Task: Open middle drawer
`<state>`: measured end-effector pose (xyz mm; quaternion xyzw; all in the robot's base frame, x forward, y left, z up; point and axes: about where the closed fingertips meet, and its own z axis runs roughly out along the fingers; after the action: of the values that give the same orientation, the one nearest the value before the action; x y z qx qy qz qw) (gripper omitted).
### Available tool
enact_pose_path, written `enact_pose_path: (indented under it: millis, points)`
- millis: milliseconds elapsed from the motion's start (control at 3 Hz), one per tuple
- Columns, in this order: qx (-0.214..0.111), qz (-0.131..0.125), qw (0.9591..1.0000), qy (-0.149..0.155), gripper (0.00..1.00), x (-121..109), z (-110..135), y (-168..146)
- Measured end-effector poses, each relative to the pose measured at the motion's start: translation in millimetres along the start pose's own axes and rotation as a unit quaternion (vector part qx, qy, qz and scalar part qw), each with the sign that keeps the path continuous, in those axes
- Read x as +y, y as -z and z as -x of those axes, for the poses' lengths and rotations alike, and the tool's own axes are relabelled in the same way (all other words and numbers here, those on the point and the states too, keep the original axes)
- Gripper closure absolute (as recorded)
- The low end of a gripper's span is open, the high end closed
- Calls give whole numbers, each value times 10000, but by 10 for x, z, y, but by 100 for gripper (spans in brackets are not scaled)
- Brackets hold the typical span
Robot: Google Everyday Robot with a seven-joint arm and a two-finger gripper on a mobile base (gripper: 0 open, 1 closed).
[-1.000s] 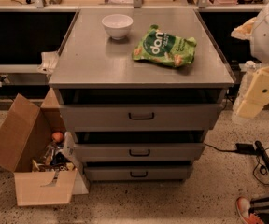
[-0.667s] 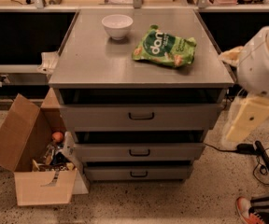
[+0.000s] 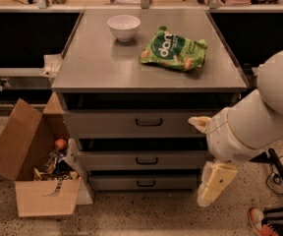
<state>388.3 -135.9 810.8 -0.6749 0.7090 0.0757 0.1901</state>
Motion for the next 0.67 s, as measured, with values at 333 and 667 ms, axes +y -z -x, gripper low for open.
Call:
enact_pose_path:
  millis: [333, 667]
  points:
    - [-443, 501, 9977, -53, 0, 247, 16, -750]
    - [-597, 586, 9963, -171, 0, 302, 2, -1338]
